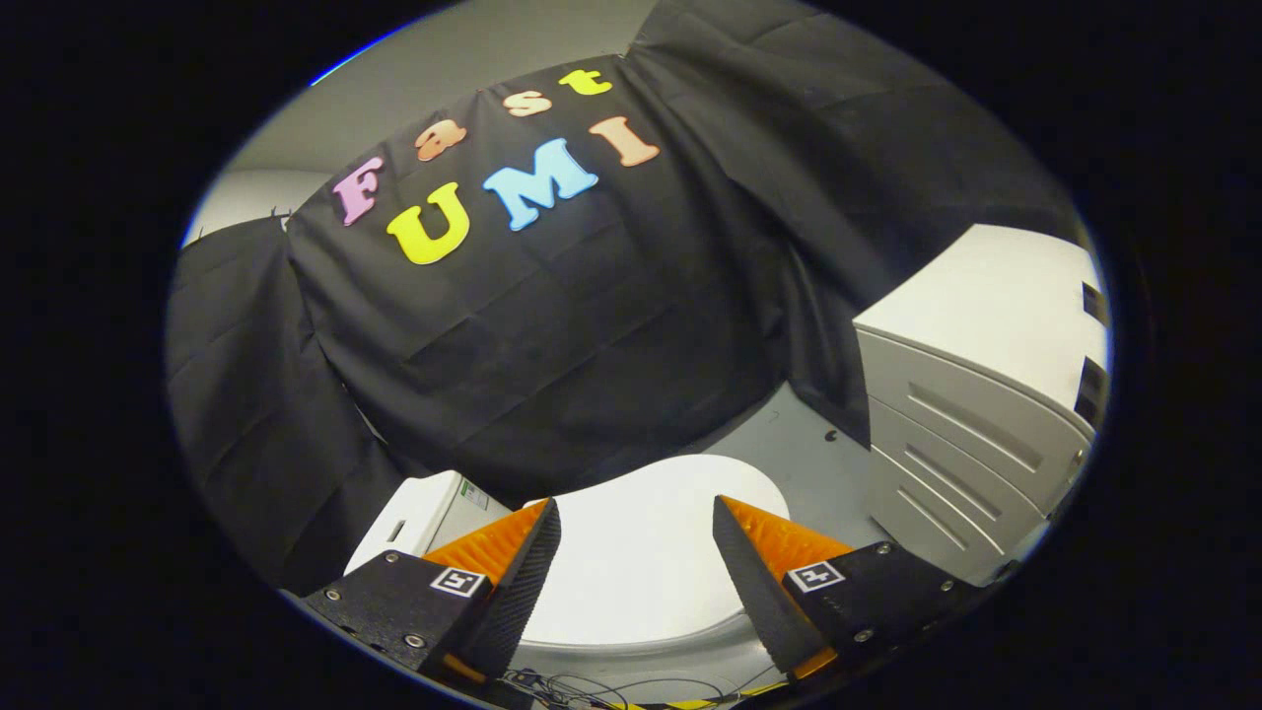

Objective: Open the toilet lid.

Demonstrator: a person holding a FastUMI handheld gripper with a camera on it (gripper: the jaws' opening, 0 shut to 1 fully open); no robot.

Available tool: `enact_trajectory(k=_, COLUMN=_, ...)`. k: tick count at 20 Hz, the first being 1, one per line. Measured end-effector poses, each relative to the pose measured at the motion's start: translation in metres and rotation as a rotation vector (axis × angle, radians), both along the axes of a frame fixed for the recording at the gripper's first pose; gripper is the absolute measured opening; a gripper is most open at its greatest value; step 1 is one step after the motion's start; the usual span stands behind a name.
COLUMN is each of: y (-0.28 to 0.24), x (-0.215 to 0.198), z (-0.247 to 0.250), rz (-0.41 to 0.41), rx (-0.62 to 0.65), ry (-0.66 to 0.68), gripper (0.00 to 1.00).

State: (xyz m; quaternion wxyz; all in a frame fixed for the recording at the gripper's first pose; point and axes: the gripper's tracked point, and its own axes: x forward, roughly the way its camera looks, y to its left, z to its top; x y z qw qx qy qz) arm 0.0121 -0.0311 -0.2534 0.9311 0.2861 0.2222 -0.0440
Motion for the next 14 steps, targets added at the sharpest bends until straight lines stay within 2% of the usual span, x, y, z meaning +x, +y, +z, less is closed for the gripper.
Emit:
enact_trajectory(k=4, y=-0.013, x=-0.007, z=-0.026, rz=-0.052, rx=0.097, ry=0.039, gripper=0.95)
enact_trajectory(k=7, y=-0.015, x=-0.018, z=-0.055, rz=-0.069, rx=0.095, ry=0.099, gripper=0.95)
enact_trajectory(k=10, y=-0.014, x=-0.03, z=-0.076, rz=-0.093, rx=0.168, ry=0.146, gripper=0.95)
enact_trajectory(k=14, y=-0.025, x=-0.047, z=-0.113, rz=-0.174, rx=0.241, ry=0.222, gripper=0.94)
